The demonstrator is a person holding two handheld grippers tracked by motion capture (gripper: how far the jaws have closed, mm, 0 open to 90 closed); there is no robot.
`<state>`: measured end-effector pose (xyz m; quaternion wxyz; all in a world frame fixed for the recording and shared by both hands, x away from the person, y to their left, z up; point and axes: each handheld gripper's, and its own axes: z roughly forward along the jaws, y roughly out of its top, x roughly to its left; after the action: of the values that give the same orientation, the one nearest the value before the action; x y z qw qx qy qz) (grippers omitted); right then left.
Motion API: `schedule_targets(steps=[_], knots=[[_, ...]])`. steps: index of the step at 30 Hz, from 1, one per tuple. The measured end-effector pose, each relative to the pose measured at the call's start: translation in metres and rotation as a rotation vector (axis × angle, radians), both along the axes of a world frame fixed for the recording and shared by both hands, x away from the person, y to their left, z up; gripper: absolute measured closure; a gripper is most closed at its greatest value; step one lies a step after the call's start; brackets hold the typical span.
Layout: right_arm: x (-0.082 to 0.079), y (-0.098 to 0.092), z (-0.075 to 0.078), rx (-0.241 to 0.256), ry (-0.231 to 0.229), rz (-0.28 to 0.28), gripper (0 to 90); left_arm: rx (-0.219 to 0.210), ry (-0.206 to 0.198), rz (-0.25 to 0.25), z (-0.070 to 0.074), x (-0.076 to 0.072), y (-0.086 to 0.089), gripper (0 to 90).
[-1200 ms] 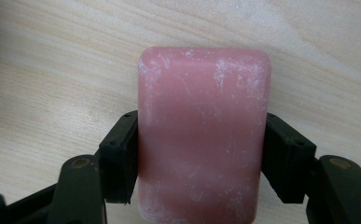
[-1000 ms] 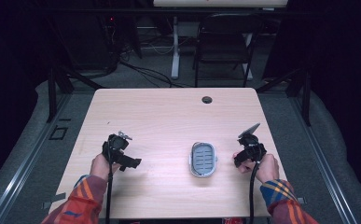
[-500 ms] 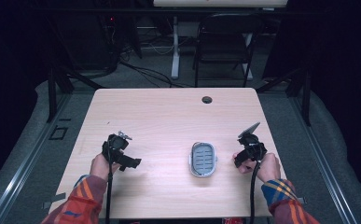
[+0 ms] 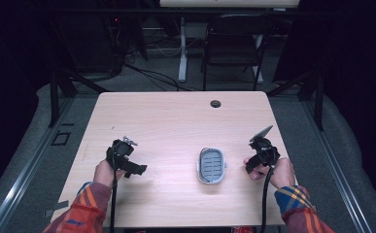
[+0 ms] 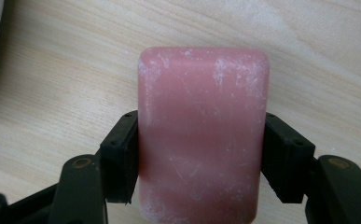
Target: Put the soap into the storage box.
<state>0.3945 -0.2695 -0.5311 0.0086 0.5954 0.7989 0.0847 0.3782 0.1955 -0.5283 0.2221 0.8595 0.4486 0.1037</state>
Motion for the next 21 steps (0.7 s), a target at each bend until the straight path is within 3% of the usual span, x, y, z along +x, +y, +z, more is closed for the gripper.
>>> schedule_targets(steps=[13,19,20,21], knots=[[-0.002,0.006,0.005,0.005,-0.003,0.028,37.3,-0.001,0.001,0.000,0.000,0.000,0.000,0.0],[-0.003,0.011,0.010,0.004,0.000,0.053,37.4,0.000,-0.003,0.004,0.000,0.000,0.000,0.1],[-0.001,0.010,0.013,-0.017,0.030,0.087,37.4,0.000,-0.004,0.004,-0.001,0.000,0.000,0.1],[-0.002,0.011,0.013,-0.010,0.021,0.083,37.4,0.001,-0.003,0.003,-0.001,0.000,0.000,0.0]])
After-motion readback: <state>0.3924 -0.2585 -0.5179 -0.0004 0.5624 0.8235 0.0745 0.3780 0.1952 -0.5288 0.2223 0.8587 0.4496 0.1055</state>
